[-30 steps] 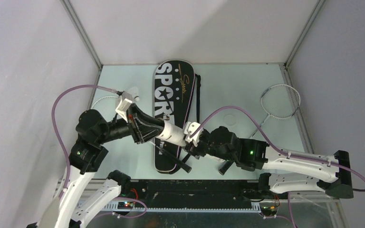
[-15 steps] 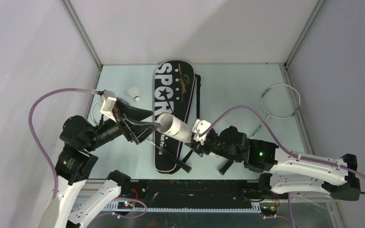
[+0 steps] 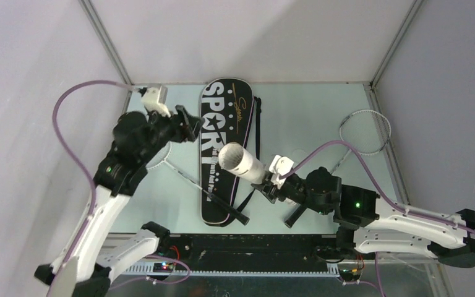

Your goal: Pack up the badminton gear

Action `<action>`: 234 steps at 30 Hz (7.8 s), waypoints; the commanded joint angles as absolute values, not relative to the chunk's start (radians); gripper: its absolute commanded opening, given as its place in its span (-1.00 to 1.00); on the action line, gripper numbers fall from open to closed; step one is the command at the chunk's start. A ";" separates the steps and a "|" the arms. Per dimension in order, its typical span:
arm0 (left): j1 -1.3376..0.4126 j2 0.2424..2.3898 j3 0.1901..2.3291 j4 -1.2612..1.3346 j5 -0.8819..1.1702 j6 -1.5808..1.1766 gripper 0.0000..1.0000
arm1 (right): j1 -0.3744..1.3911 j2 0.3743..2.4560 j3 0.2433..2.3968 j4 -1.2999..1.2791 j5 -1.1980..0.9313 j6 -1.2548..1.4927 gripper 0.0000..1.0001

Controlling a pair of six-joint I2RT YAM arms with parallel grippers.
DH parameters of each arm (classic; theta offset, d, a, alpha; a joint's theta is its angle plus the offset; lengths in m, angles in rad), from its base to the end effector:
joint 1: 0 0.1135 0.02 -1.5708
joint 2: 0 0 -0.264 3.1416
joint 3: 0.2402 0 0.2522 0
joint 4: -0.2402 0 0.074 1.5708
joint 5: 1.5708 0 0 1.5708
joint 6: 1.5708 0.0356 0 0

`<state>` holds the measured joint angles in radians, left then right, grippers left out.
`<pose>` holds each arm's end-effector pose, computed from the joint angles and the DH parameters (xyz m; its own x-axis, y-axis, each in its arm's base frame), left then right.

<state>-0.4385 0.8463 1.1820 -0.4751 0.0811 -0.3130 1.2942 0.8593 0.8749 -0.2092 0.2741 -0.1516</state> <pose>0.1481 -0.0727 0.4333 -0.2724 -0.2112 -0.9387 0.4330 0.8443 -0.3156 0.0633 0.1877 0.3564 0.0770 -0.2612 -0.9622 -0.8517 0.4845 -0.1997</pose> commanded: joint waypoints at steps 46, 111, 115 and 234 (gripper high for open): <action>0.173 2.330 2.071 -0.699 0.568 -0.111 0.18 | 1.234 0.702 0.792 -0.205 0.232 -0.190 -0.31; 0.191 2.261 1.988 -0.737 0.524 -0.049 0.10 | 1.216 0.678 0.776 -0.183 0.255 -0.121 -0.32; 0.192 2.257 1.978 -0.758 0.522 -0.042 -0.03 | 1.216 0.672 0.776 -0.186 0.255 -0.113 -0.32; -0.368 0.653 1.018 -0.213 0.792 -0.555 0.33 | 1.216 1.086 0.948 -0.074 -0.006 0.058 -0.36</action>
